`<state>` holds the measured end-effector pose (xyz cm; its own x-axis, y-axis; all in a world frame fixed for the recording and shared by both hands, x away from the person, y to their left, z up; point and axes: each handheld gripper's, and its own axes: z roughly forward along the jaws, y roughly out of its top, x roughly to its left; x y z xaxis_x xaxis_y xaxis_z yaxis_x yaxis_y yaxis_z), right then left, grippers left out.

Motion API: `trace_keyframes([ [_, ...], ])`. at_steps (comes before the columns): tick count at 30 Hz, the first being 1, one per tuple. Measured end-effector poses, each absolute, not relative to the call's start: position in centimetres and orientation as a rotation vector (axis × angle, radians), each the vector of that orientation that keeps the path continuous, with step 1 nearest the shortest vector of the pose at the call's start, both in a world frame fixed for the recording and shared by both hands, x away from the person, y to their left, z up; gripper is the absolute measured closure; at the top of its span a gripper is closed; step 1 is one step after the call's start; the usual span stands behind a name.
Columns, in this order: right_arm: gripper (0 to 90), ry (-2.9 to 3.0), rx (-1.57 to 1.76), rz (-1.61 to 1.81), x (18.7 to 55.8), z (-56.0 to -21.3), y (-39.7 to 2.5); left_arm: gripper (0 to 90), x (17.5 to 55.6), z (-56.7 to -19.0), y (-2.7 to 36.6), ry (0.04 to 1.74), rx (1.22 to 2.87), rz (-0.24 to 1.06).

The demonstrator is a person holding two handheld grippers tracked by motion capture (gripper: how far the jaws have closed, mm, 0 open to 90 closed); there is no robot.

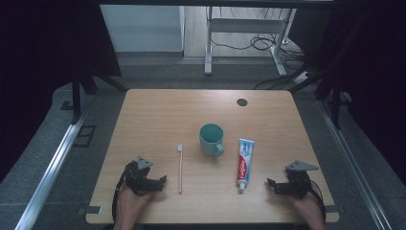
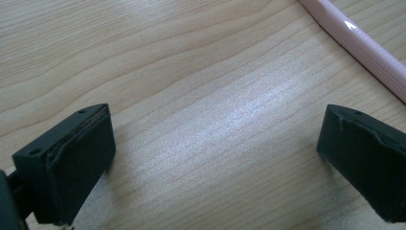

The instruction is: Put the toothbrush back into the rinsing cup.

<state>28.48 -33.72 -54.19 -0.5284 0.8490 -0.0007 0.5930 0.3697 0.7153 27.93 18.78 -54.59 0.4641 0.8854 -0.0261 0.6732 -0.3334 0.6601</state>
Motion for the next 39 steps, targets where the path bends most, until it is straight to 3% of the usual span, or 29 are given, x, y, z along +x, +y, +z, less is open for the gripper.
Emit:
trace_keyframes([
  [25, 5.8, 2.265, 1.259, 0.952, 28.51, -54.19, -33.70, 1.5, 27.95, -54.57, 18.84, 1.292, 2.100, 0.463],
  [31, 5.8, 2.265, 1.259, 0.953, 28.51, -54.19, -33.70, 8.5, 27.79, -54.40, 19.20, 1.282, 2.093, 0.465],
  [39, 5.8, 2.265, 1.259, 0.953, 28.51, -54.19, -33.70, 30.9, 27.50, -53.86, 19.39, 1.260, 2.102, 0.456],
])
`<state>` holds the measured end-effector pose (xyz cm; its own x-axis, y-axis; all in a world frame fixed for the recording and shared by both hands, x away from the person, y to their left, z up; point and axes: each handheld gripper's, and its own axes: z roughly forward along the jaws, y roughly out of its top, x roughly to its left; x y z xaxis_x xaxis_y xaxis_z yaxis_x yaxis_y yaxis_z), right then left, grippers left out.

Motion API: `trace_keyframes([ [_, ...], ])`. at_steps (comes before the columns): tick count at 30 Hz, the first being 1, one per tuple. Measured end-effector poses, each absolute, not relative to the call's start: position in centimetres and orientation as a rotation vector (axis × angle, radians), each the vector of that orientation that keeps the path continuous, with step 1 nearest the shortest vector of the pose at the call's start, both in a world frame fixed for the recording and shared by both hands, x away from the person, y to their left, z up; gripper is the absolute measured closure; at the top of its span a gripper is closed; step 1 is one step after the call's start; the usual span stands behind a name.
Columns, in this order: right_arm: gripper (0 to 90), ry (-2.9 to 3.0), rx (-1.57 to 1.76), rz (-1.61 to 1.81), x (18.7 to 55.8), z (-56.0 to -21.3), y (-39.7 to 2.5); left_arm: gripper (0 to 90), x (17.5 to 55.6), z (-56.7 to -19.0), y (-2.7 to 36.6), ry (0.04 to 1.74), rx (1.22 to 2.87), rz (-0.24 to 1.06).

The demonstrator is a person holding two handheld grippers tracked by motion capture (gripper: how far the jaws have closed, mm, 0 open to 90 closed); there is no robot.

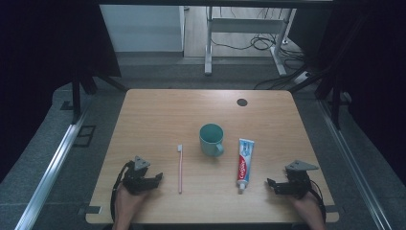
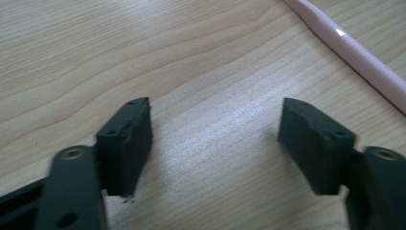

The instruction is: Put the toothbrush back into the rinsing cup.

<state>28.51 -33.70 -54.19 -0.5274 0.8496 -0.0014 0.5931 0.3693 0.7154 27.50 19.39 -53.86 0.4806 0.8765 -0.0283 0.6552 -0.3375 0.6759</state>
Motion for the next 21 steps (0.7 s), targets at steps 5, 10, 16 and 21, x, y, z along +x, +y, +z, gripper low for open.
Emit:
trace_keyframes([
  [5, 5.8, 2.265, 1.259, 0.953, 28.5, -54.2, -33.7, 44.6, 27.4, -53.4, 19.3, 1.237, 2.089, 0.448],
  [10, 5.8, 2.265, 1.259, 0.953, 28.5, -54.2, -33.7, 62.6, 27.2, -52.9, 19.3, 1.212, 2.078, 0.442],
  [16, 5.8, 2.265, 1.259, 0.953, 28.5, -54.2, -33.7, 81.4, 27.2, -52.6, 19.0, 1.194, 2.099, 0.416],
  [21, 5.8, 2.265, 1.260, 0.953, 28.5, -54.2, -33.7, 89.3, 27.1, -52.2, 18.8, 1.181, 2.093, 0.402],
])
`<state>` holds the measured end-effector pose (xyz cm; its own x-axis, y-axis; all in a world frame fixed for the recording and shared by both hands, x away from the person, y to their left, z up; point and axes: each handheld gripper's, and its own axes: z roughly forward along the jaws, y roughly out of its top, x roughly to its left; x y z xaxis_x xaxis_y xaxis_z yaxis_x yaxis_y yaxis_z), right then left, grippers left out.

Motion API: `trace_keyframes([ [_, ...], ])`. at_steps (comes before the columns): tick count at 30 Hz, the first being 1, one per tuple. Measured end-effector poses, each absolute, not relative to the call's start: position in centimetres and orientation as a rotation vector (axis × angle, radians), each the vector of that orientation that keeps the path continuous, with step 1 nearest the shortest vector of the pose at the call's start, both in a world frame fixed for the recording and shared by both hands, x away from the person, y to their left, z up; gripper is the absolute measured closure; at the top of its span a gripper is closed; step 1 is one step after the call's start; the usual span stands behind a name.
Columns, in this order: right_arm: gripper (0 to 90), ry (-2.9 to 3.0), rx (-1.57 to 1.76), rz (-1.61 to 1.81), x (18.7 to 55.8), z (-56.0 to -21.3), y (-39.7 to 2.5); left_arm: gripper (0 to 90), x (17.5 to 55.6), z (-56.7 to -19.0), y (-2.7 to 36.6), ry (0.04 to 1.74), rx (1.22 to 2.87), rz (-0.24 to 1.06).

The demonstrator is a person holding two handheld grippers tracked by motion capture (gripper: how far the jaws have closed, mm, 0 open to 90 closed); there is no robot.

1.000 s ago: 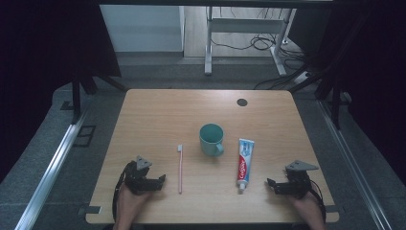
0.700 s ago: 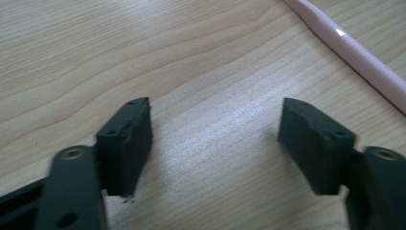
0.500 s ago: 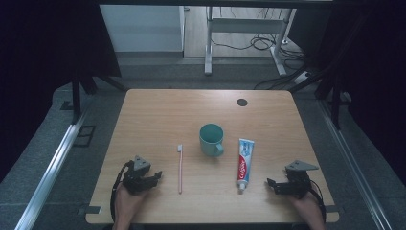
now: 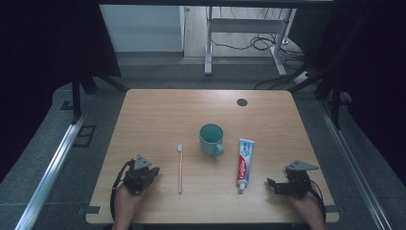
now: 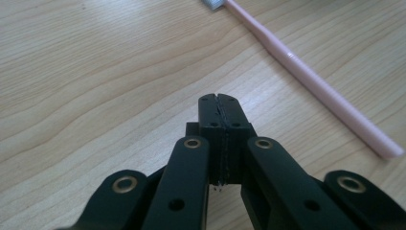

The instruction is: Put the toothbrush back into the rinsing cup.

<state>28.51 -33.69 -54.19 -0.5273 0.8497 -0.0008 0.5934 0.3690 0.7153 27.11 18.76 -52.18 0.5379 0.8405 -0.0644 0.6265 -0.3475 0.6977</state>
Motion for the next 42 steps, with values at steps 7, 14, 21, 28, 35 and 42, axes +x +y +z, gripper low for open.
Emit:
trace_keyframes([
  [7, 5.8, 2.265, 1.260, 0.954, 28.5, -54.2, -33.7, 89.4, 27.1, -51.6, 18.1, 1.146, 2.094, 0.393],
  [14, 5.8, 2.265, 1.260, 0.954, 28.5, -54.2, -33.7, 89.4, 27.4, -51.2, 17.0, 1.129, 2.105, 0.379],
  [21, 5.7, 2.265, 1.260, 0.953, 28.5, -54.2, -33.7, 89.3, 27.6, -50.8, 15.8, 1.089, 2.095, 0.328],
  [28, 5.7, 2.265, 1.260, 0.953, 28.5, -54.2, -33.7, 89.2, 27.7, -50.9, 14.2, 1.044, 2.115, 0.284],
  [35, 5.7, 2.265, 1.259, 0.953, 28.6, -54.2, -33.7, 89.0, 27.5, -51.3, 12.8, 1.009, 2.136, 0.243],
  [42, 5.7, 2.265, 1.259, 0.954, 28.6, -54.2, -33.7, 88.9, 27.3, -51.8, 12.1, 1.002, 2.156, 0.214],
])
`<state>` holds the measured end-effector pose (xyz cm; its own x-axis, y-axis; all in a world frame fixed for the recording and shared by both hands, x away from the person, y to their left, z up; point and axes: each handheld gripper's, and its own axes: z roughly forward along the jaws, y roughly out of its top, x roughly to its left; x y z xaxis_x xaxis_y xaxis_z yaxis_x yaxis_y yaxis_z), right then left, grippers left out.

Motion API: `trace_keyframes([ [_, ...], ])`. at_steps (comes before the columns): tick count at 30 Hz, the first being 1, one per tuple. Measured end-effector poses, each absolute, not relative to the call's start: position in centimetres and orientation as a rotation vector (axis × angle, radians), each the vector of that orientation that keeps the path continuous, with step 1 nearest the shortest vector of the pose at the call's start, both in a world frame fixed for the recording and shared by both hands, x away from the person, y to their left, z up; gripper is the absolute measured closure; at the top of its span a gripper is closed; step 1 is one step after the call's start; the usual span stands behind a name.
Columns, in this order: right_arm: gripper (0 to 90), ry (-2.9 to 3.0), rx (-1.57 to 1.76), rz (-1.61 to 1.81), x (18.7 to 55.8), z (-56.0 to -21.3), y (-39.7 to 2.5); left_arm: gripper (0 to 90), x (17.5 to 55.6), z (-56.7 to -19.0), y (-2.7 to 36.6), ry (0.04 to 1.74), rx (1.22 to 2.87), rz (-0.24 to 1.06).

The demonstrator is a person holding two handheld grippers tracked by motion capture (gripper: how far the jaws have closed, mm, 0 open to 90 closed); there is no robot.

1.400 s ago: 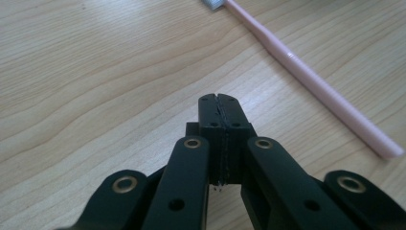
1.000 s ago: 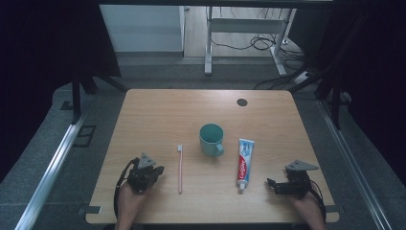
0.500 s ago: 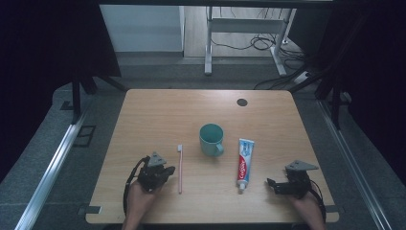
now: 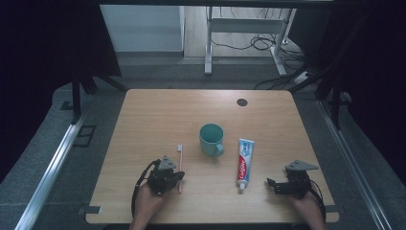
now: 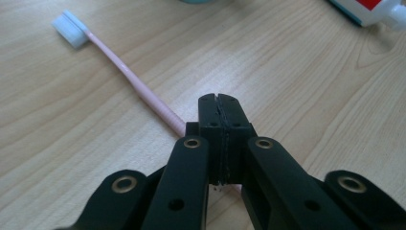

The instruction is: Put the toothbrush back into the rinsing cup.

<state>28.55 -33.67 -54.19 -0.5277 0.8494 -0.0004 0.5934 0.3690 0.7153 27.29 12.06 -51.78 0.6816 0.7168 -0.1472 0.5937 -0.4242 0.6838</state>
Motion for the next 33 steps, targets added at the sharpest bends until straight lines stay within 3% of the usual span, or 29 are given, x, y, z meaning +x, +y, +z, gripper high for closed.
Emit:
trace_keyframes([
  [33, 5.7, 2.266, 1.261, 0.954, 28.6, -54.2, -33.7, 89.0, 26.8, -52.6, 14.2, 1.101, 2.193, 0.251],
])
